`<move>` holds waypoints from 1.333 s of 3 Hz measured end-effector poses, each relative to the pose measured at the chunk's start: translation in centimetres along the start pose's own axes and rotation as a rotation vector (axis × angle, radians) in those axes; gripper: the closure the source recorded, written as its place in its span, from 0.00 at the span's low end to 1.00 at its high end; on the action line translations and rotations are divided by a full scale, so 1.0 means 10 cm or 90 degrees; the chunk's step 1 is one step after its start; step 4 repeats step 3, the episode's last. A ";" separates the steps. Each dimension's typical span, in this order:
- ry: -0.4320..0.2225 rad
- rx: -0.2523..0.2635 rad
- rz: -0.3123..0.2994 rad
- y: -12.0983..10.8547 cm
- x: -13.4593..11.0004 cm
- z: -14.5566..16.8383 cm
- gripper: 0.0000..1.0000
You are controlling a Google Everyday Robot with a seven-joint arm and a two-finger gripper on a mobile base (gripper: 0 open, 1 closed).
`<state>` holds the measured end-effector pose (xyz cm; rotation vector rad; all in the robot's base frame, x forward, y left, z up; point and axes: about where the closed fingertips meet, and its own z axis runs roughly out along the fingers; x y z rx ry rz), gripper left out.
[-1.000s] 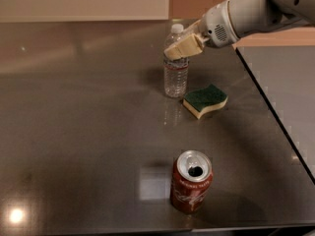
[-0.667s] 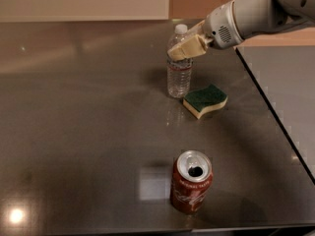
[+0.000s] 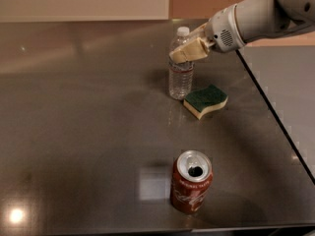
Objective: Move water bottle near sponge
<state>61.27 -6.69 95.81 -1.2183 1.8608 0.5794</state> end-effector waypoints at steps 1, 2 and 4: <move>0.000 -0.002 -0.001 0.01 -0.01 0.02 0.12; 0.000 -0.004 -0.002 0.02 -0.01 0.03 0.00; 0.000 -0.005 -0.002 0.02 -0.01 0.03 0.00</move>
Offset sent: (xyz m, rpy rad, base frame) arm -0.0002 0.0017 -0.0004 -0.0001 0.0008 0.0030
